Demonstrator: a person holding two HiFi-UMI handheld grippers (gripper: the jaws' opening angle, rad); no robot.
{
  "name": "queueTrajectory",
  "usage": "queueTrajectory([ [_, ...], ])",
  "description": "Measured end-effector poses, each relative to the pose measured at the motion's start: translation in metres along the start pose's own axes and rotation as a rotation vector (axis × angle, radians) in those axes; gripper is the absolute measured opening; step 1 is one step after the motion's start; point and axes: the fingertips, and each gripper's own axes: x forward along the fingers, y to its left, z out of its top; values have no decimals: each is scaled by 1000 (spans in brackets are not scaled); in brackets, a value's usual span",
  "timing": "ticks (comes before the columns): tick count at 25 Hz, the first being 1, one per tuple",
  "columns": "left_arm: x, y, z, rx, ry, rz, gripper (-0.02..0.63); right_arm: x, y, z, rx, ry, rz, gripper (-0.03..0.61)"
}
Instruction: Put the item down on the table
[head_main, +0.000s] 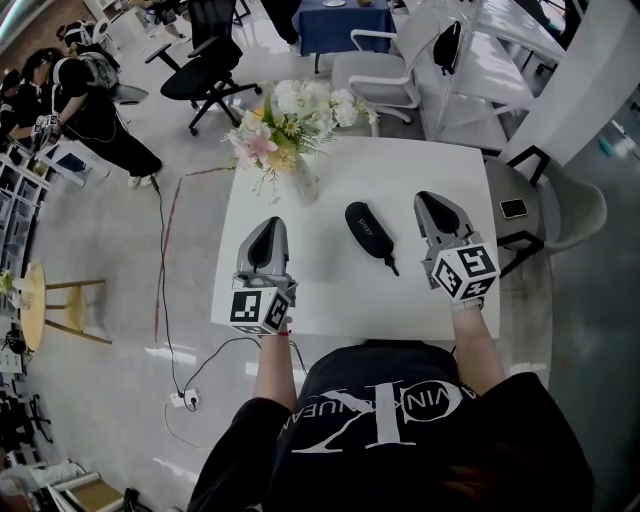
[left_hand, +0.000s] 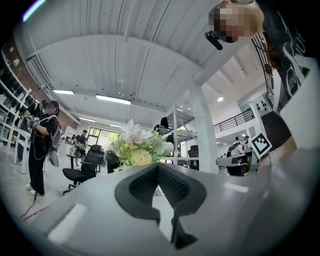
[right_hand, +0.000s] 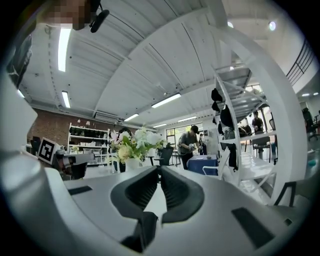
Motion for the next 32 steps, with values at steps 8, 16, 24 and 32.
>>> queueTrajectory([
  [8,1,1,-1,-4,-7,8,12,1,-2,3,-3,-19,-1,29],
  [16,-1,2,-4,-7,-4,19,12,1,-1,6,-6,-33,6,29],
  [24,1,-2,-4,-7,-1,20,12,-3,-4,7,-9,-44,3,29],
  [32,1,-4,-5,-9,0,21,12,-4,-6,3,2,-36,1,29],
])
